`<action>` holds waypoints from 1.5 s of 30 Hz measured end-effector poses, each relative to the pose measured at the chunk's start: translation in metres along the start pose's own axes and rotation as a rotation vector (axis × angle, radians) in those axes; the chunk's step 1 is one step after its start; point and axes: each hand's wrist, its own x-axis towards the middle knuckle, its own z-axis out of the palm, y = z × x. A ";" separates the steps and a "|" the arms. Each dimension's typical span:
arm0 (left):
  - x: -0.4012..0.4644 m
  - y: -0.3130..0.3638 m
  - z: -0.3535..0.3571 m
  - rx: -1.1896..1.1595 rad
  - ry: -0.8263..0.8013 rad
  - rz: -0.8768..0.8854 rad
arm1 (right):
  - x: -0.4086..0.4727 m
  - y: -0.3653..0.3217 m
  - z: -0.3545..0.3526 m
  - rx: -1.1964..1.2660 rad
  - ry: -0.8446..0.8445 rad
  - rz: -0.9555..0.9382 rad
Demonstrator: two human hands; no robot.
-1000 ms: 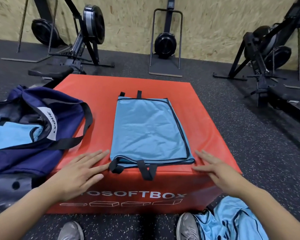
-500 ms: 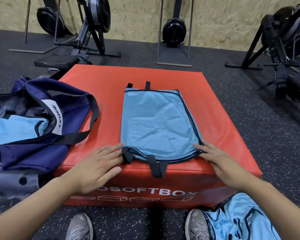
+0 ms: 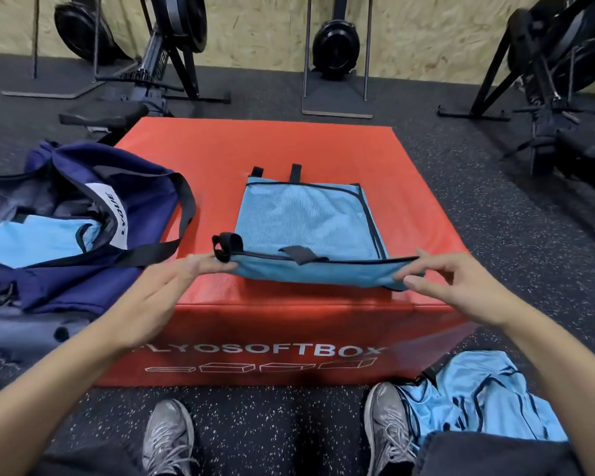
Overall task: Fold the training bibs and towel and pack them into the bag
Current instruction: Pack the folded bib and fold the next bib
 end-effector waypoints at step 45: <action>0.143 -0.105 0.094 0.842 -0.018 0.021 | 0.182 0.033 0.171 -0.730 -0.021 -0.106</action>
